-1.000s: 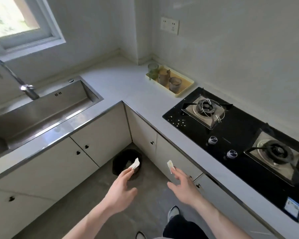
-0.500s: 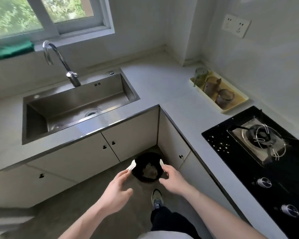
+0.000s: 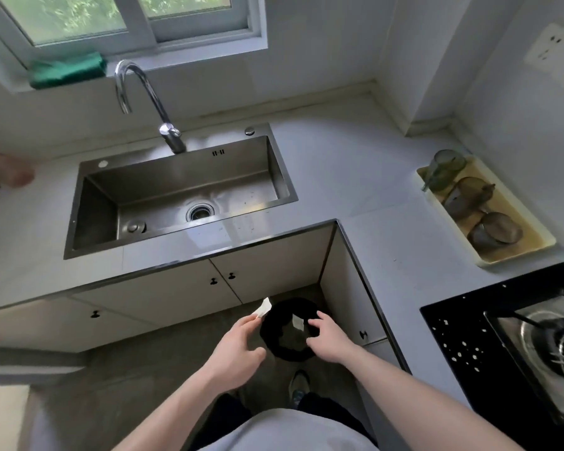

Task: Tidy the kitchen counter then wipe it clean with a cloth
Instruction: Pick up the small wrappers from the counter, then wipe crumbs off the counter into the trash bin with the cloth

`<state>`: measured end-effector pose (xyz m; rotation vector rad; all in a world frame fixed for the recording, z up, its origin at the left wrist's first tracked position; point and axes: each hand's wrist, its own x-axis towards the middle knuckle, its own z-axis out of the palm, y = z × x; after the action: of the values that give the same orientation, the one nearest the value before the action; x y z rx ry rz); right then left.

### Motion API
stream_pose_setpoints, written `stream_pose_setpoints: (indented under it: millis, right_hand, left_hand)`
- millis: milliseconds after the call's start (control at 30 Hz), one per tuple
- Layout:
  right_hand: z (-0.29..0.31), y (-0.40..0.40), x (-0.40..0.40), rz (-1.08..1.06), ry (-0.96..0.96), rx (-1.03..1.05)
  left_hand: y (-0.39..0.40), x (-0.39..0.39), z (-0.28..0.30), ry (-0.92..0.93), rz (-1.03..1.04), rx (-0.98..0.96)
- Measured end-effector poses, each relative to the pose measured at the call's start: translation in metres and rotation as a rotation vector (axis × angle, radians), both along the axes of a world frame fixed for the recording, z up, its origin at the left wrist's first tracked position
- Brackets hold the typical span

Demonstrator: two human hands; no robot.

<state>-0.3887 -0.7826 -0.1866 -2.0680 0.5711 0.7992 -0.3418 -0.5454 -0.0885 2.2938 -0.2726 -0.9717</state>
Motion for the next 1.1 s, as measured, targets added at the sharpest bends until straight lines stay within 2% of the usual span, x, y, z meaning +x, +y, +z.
stream_pose_setpoints:
  millis: [367, 633, 767, 1100]
  right_hand:
    - [0.011, -0.044, -0.010, -0.075, -0.040, -0.004]
    - [0.042, -0.046, -0.013, -0.123, -0.093, 0.030]
    - [0.052, -0.047, -0.017, -0.103, -0.107, 0.036]
    - [0.069, -0.014, 0.026, 0.045, -0.163, 0.085]
  left_hand:
    - [-0.053, 0.045, -0.052, 0.102, -0.156, 0.136]
    - [-0.077, 0.059, -0.082, 0.170, -0.136, 0.131]
    - [-0.064, 0.060, -0.078, 0.174, -0.026, 0.045]
    - [0.037, 0.057, -0.025, 0.015, 0.132, 0.022]
